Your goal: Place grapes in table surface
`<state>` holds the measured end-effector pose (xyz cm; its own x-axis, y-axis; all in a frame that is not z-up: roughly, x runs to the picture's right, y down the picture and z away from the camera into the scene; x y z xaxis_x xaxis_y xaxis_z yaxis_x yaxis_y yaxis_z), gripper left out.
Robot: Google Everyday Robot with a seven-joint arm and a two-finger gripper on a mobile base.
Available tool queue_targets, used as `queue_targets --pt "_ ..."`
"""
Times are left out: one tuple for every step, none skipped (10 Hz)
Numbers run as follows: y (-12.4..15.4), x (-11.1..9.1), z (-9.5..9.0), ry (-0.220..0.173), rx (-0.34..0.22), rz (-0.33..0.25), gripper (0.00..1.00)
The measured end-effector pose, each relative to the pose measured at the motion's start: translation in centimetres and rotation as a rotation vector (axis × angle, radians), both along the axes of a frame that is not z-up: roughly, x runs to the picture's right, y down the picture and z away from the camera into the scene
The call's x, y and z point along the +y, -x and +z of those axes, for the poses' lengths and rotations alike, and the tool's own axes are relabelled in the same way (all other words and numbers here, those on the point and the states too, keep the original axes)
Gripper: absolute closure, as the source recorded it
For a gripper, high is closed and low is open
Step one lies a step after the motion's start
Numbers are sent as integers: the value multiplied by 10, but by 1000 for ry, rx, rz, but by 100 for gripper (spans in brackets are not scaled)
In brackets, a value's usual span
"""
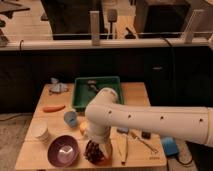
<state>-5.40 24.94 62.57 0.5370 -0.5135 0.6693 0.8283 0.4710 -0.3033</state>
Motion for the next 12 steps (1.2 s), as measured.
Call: queue_targets --pt "4 6 1 -15 -6 -6 20" --pt "6 7 4 -36 -6 -16 20" --pt "9 9 6 -45 -10 -23 20" --pt "13 11 9 -57 -14 -33 20" --pt "16 12 12 -68 -14 -40 20" --pt "18 13 16 -77 -13 -49 20" --pt "20 16 21 -82 -11 -58 20" --pt "21 21 30 -83 -6 -70 20" --pt "19 30 43 -68 3 -80 20" --pt "16 32 47 -60 5 -77 20" --pt "14 32 50 -55 3 -76 20" --pt "13 33 52 -52 2 -79 20"
